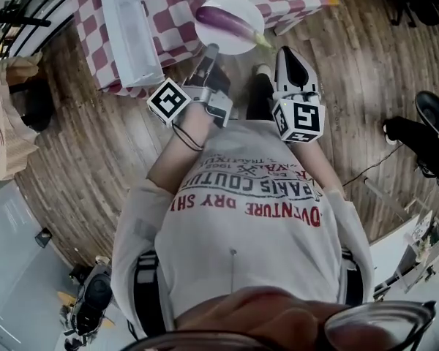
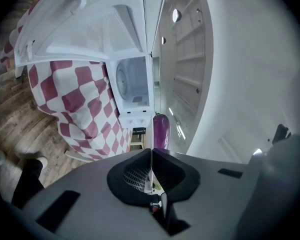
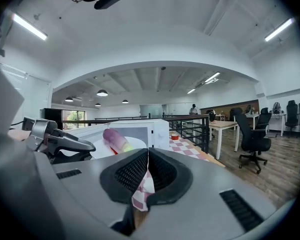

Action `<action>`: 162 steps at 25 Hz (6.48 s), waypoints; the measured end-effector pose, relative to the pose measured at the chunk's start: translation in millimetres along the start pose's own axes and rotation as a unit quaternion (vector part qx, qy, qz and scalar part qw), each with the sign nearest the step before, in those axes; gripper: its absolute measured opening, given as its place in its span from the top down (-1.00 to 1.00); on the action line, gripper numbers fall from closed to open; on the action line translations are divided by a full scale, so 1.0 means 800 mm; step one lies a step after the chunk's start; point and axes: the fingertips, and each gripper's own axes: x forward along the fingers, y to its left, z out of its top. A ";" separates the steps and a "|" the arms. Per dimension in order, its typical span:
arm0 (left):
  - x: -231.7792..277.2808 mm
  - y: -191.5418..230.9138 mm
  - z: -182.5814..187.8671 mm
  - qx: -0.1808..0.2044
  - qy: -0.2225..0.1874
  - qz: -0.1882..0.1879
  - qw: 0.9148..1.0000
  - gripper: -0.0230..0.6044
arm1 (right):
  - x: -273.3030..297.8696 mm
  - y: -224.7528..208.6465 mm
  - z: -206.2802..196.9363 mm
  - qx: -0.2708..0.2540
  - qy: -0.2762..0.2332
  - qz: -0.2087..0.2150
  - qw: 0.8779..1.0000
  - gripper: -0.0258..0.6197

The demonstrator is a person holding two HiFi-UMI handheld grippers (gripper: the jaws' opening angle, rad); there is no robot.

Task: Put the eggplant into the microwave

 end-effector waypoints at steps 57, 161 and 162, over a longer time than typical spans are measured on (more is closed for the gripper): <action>0.217 0.166 0.349 -0.083 -0.326 0.117 0.934 0.83 | 0.507 0.052 -0.038 -0.070 0.114 0.262 0.956 0.84; 0.253 0.014 0.168 0.565 -0.165 0.230 0.775 0.84 | 0.386 -0.023 -0.017 -0.059 0.067 0.289 0.953 0.84; 0.252 0.014 0.168 0.565 -0.165 0.230 0.775 0.84 | 0.386 -0.022 -0.017 -0.062 0.067 0.290 0.953 0.84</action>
